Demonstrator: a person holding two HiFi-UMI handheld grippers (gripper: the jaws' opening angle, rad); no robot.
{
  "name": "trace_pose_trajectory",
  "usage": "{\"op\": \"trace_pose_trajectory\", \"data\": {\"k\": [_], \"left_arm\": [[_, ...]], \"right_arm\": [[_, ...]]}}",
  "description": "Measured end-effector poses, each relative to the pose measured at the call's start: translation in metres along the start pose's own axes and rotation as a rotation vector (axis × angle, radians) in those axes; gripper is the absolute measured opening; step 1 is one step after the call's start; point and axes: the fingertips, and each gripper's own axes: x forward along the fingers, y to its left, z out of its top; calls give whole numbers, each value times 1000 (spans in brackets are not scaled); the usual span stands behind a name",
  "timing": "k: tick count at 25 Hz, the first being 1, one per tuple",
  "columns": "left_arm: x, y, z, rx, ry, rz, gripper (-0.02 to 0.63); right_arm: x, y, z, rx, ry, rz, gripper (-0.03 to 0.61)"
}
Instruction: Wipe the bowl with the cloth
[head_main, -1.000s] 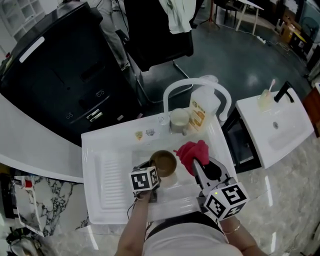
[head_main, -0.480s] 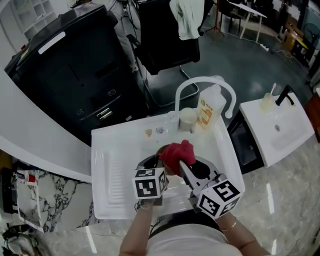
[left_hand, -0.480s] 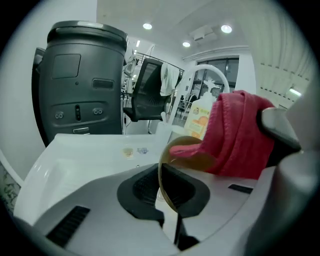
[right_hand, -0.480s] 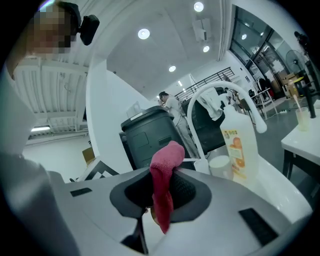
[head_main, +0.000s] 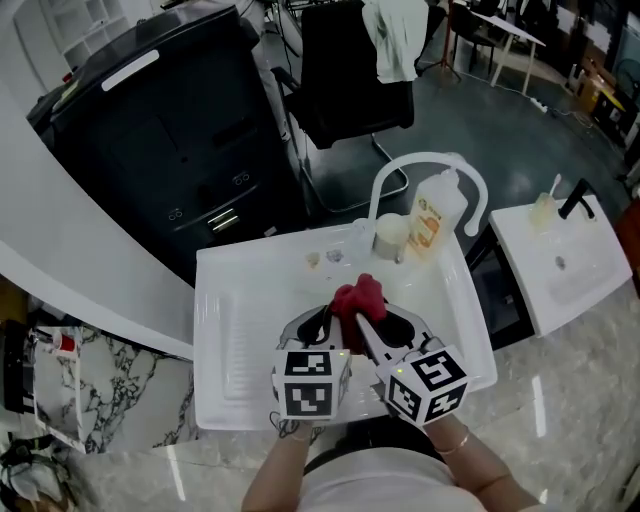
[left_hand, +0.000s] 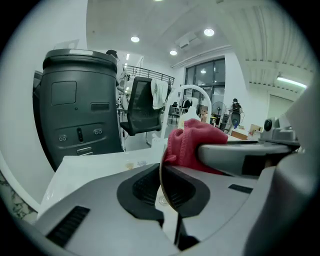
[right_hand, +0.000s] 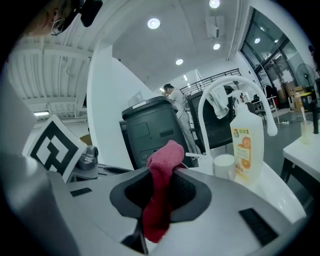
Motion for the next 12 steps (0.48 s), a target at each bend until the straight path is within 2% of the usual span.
{"op": "trace_pose_trajectory", "data": {"k": [8, 12], "left_arm": [[-13, 5, -5, -71, 0, -13, 29], [-15, 5, -4, -90, -3, -25, 29]], "right_arm": [[2, 3, -9, -74, 44, -50, 78], [-7, -7, -8, -94, 41, -113, 78]]}}
